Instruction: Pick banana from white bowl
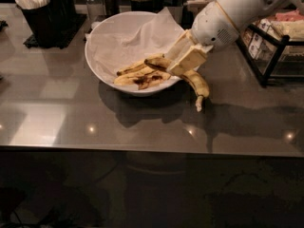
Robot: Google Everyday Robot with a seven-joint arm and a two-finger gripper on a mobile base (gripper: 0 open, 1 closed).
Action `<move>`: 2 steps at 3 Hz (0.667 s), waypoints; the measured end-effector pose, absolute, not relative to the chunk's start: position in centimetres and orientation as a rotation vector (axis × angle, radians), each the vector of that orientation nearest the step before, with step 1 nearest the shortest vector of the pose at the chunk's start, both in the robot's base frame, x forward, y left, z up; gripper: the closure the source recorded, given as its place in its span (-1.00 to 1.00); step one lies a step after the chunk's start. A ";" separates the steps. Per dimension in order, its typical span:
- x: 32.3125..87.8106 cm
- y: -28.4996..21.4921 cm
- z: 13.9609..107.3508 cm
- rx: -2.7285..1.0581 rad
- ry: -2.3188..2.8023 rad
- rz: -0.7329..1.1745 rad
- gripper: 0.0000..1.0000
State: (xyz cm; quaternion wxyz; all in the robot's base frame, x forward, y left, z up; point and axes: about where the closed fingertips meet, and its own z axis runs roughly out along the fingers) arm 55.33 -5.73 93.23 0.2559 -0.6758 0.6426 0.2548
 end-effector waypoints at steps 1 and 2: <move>53.2 -7.9 93.4 -1.749 1.698 0.771 1.00; 53.0 -8.5 93.6 -1.730 1.700 0.774 1.00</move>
Offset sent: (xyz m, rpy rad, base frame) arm -0.0160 -0.0165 0.0014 0.0766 0.0085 -0.0131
